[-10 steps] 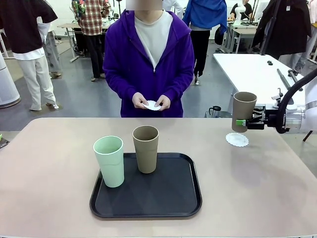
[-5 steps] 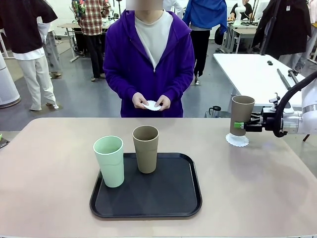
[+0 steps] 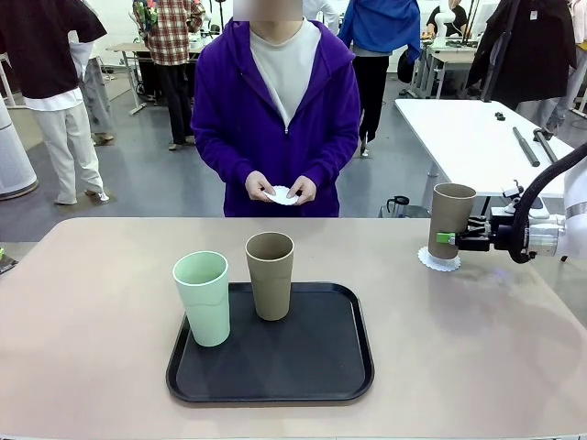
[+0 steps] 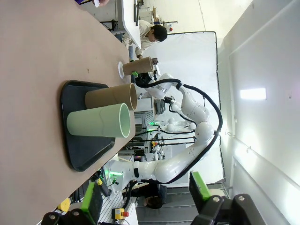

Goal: Place coasters on the table and set cups on them.
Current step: Pick up one Reusable plastic cup and place it on a coaster set by the human.

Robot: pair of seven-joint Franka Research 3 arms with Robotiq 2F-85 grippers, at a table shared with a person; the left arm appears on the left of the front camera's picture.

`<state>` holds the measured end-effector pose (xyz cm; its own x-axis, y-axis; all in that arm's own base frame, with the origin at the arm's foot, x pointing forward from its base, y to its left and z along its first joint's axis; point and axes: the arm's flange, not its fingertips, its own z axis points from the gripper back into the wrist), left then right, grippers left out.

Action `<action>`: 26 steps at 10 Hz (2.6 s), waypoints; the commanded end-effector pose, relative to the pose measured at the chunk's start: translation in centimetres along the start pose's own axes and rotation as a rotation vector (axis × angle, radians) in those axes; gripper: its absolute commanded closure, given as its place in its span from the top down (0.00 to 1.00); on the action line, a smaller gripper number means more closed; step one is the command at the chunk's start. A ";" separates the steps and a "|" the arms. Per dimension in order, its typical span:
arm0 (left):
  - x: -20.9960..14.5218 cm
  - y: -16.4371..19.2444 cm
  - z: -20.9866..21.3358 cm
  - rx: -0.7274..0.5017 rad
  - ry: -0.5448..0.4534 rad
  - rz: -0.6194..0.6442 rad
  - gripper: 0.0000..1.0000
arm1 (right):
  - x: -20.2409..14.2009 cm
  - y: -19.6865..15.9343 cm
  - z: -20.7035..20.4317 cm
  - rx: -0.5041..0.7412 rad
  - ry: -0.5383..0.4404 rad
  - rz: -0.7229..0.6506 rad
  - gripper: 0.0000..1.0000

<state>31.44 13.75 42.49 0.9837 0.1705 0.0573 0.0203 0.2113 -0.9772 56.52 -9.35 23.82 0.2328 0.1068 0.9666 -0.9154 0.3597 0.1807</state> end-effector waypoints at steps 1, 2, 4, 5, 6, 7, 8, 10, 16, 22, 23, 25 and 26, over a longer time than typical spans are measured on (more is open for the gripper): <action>0.0 -0.2 0.0 -0.011 -0.008 -0.007 1.00 | 0.2 -0.2 0.1 -0.005 0.004 0.006 0.83; 0.0 -0.2 0.0 -0.011 -0.008 -0.007 1.00 | 0.2 -0.2 0.1 -0.005 0.004 0.006 0.83; 0.0 -0.2 0.0 -0.011 -0.008 -0.007 1.00 | 0.2 -0.2 0.1 -0.005 0.004 0.006 0.83; 0.0 -0.2 0.0 -0.011 -0.008 -0.007 1.00 | 0.2 -0.2 0.1 -0.005 0.004 0.006 0.83; 0.0 -0.2 0.0 -0.011 -0.008 -0.007 1.00 | 0.0 -0.1 0.1 -0.002 0.001 0.001 0.83; 0.0 -0.2 0.0 -0.011 -0.008 -0.007 1.00 | -0.1 0.0 -0.1 0.023 -0.007 0.023 0.83; 0.0 -0.2 0.0 -0.011 -0.008 -0.007 1.00 | -0.2 0.1 -0.3 0.033 -0.010 0.048 0.83; 0.0 -0.2 0.0 -0.011 -0.008 -0.007 1.00 | -0.6 -0.4 -0.7 0.031 -0.031 0.069 0.83; 0.0 -0.2 0.0 -0.011 -0.008 -0.007 1.00 | -1.8 -1.6 -1.2 0.045 -0.019 0.072 0.83; 0.0 -0.2 0.0 -0.011 -0.008 -0.007 1.00 | -1.4 -0.4 0.0 0.019 0.088 0.086 1.00; 0.0 -0.2 0.0 -0.011 -0.008 -0.007 1.00 | -1.4 -0.3 0.3 0.006 0.096 0.087 1.00; 0.0 -0.2 0.0 -0.011 -0.008 -0.007 1.00 | -1.5 -0.2 1.3 -0.006 0.126 0.076 1.00; 0.0 -0.2 0.0 -0.011 -0.008 -0.007 1.00 | -1.4 0.0 1.9 -0.020 0.137 0.068 1.00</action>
<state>31.44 13.75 42.49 0.9837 0.1705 0.0573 0.0202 0.2113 -0.9772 56.58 -11.22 22.33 0.1903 0.2285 0.9548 -0.9316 0.3488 0.1022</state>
